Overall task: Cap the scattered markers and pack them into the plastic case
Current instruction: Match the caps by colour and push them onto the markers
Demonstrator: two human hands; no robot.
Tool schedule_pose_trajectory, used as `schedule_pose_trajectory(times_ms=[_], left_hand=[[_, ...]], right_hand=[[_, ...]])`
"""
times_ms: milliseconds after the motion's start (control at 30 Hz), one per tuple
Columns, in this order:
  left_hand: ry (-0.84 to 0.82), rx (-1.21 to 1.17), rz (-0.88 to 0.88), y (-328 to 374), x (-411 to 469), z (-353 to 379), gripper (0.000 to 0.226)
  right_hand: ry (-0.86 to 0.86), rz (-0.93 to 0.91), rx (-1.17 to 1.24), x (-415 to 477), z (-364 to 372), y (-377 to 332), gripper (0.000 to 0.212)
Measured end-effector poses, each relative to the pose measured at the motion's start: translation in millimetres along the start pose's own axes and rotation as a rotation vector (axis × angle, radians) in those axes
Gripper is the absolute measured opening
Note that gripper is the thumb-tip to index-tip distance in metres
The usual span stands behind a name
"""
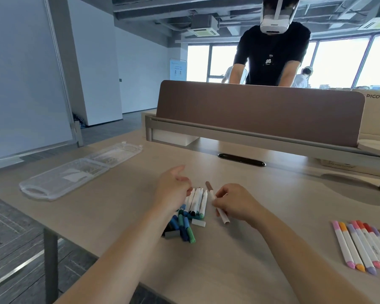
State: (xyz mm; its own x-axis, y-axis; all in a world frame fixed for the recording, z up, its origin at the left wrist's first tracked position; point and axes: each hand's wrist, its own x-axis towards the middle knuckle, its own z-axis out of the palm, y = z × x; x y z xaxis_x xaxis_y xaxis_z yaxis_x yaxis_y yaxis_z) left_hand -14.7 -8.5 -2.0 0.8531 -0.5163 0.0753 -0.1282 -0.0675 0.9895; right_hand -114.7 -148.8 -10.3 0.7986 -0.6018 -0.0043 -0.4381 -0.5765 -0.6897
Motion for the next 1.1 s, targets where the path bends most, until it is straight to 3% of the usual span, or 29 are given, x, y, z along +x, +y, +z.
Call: schedule_pose_trajectory(times_ms=[200,367,500,600,800,1000,1100], left_hand=[[-0.017,0.079,0.001,-5,2,-10,0.023],[-0.03,0.04,0.02,-9,3,-14,0.018],[-0.031,0.036,0.016,-15,7,-19,0.021],[-0.014,0.025,0.027,-18,8,-23,0.022],[-0.003,0.032,0.031,-24,9,-36,0.024],[-0.014,0.088,0.042,-23,0,-45,0.019],[-0.028,0.276,0.041,-20,-8,-54,0.011]], right_hand=[[0.027,0.148,-0.343,19,14,10,0.012],[0.144,0.064,-0.476,16,16,-10,0.029],[0.062,-0.001,-0.436,19,31,-32,0.025],[0.02,0.066,-0.462,23,43,-42,0.029],[-0.078,0.184,-0.516,30,53,-54,0.016],[-0.04,0.178,-0.532,25,56,-62,0.016],[-0.003,0.136,-0.445,16,48,-65,0.019]])
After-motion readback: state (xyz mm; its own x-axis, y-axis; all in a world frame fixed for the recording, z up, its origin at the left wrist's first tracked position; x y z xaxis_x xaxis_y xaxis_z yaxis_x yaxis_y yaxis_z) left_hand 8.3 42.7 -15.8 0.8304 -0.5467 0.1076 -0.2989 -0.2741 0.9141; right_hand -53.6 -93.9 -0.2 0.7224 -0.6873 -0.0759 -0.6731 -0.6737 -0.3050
